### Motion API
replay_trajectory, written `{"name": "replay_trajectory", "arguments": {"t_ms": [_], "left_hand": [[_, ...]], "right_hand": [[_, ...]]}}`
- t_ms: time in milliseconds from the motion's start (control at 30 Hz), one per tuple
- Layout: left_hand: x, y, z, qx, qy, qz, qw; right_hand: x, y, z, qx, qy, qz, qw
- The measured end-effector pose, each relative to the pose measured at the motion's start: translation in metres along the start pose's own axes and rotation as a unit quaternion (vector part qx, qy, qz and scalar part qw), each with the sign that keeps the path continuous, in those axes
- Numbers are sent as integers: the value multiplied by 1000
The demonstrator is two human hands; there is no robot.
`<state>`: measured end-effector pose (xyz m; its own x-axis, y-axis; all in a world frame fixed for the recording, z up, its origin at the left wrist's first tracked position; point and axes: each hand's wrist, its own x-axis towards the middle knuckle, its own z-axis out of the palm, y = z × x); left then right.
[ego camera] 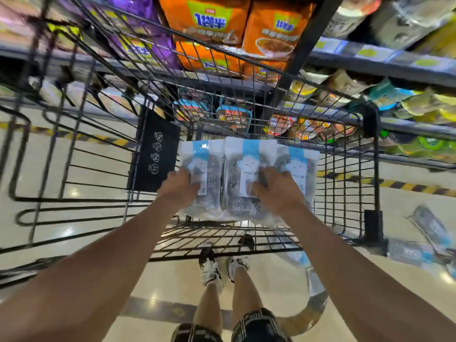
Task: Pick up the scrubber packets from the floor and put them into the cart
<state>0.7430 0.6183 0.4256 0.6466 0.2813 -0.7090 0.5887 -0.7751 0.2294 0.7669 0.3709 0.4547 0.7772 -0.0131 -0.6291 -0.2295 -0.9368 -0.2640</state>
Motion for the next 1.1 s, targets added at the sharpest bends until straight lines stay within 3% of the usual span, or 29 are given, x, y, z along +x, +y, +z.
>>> {"name": "replay_trajectory", "arguments": {"t_ms": [100, 300, 467, 667, 900, 1100], "left_hand": [[-48, 22, -34, 98, 46, 79, 991], [-158, 62, -90, 216, 91, 152, 960], [-222, 68, -96, 197, 164, 226, 940], [-273, 95, -69, 219, 183, 388, 876], [-343, 165, -7, 273, 140, 547, 779], [-412, 199, 60, 348, 78, 635, 686]], "right_hand": [[-33, -5, -39, -19, 40, -11, 999], [-131, -7, -112, -72, 135, -65, 986], [-203, 24, -131, -62, 253, -60, 964], [-290, 73, -111, -33, 293, 82, 952], [-391, 130, -60, -3, 376, 224, 899], [-463, 179, -20, 47, 395, 355, 846]]}}
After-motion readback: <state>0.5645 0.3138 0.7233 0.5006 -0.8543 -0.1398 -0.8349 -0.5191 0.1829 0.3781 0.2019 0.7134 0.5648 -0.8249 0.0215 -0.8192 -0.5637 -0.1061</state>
